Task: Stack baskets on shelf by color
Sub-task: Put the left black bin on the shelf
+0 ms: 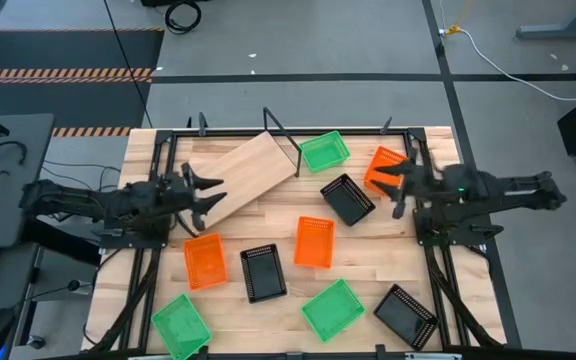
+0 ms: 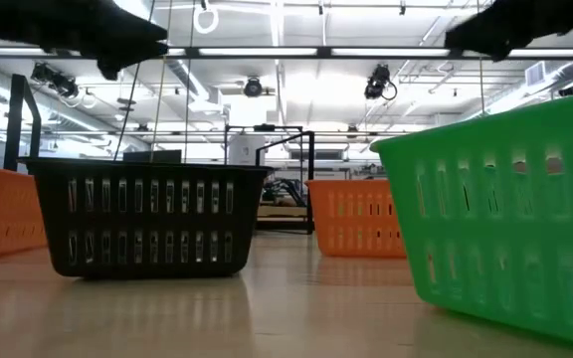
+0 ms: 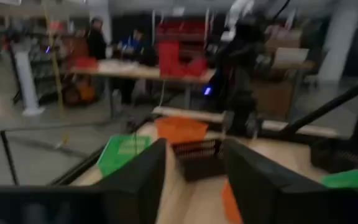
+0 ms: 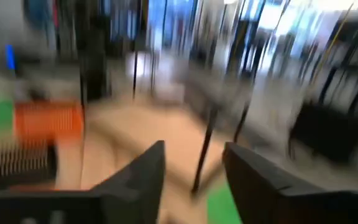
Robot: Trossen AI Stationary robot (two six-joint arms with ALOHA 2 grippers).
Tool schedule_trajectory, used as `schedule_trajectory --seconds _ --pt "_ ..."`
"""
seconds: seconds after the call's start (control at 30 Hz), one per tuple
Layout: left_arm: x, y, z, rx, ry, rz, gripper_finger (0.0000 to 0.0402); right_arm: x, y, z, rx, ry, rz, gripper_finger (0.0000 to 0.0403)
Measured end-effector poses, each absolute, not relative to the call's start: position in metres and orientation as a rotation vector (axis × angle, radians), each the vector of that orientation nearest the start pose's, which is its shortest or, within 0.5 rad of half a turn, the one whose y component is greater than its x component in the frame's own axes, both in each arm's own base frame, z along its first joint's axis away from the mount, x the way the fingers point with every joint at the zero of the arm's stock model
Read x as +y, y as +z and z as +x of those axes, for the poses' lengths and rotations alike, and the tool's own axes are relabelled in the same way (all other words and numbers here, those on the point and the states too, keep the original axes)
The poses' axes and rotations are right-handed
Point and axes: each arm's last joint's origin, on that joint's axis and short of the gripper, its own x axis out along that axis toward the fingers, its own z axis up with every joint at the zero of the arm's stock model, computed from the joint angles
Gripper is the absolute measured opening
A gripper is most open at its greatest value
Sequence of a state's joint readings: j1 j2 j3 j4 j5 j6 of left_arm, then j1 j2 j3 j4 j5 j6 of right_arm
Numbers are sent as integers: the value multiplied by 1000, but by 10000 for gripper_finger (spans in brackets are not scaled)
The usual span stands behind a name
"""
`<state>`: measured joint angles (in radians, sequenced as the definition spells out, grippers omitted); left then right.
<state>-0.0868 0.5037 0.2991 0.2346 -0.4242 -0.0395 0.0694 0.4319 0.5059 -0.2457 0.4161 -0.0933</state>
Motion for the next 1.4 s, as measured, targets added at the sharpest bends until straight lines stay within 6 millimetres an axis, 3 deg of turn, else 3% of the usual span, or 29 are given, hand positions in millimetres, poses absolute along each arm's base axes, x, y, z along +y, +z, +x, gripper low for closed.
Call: schedule_trajectory --seconds 0.23,0.4,0.57,0.87,1.4 --pt "-1 245 164 91 351 -65 265 -1 268 159 983 -242 -237 256" --pt "-2 241 176 141 353 -104 271 8 254 185 1267 -48 -157 267" --pt "-2 242 181 145 348 -108 262 17 231 201 1374 55 -198 260" --pt "-3 242 181 140 336 -145 259 19 199 227 1428 86 -303 233" --pt "-5 242 181 147 314 -155 254 14 185 233 1457 30 -327 217"
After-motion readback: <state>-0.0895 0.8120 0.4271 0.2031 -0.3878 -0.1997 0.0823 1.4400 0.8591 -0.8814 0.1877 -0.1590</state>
